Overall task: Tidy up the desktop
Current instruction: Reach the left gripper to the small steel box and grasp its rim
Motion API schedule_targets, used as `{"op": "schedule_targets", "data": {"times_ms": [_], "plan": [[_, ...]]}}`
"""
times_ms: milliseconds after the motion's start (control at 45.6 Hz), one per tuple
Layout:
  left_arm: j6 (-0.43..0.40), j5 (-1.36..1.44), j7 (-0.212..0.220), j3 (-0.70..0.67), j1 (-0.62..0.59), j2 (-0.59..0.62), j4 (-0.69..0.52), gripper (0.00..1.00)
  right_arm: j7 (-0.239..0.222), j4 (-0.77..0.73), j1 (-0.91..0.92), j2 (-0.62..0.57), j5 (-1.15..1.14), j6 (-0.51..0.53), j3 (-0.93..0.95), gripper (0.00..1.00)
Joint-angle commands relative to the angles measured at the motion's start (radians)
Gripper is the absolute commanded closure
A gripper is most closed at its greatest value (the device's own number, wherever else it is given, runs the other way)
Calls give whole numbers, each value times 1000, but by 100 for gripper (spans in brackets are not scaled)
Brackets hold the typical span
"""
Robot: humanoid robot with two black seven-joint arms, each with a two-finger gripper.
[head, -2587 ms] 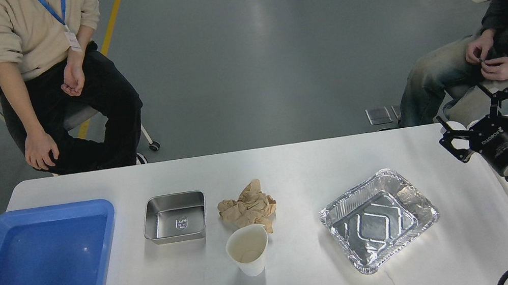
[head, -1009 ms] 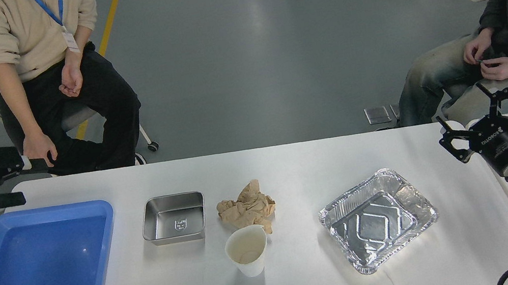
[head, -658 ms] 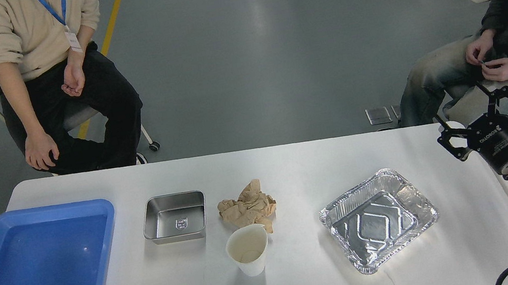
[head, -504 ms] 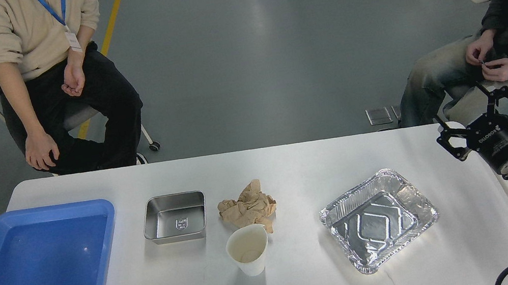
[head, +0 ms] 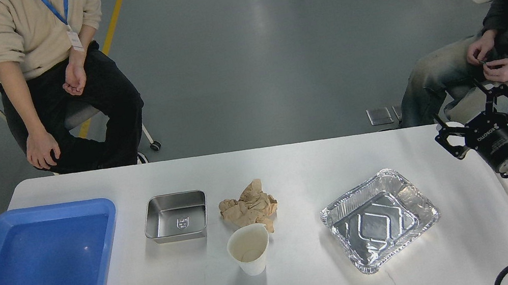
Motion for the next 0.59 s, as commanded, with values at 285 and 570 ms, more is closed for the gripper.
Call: {"op": "schedule_targets", "data": {"times_ms": [285, 570], "plan": [[116, 238, 31, 39, -13, -567, 532, 13, 0, 6, -9, 0, 0, 0, 0, 0], [179, 337, 27, 80, -5, -728, 657, 24, 1, 6, -8, 0, 0, 0, 0, 0]]}}
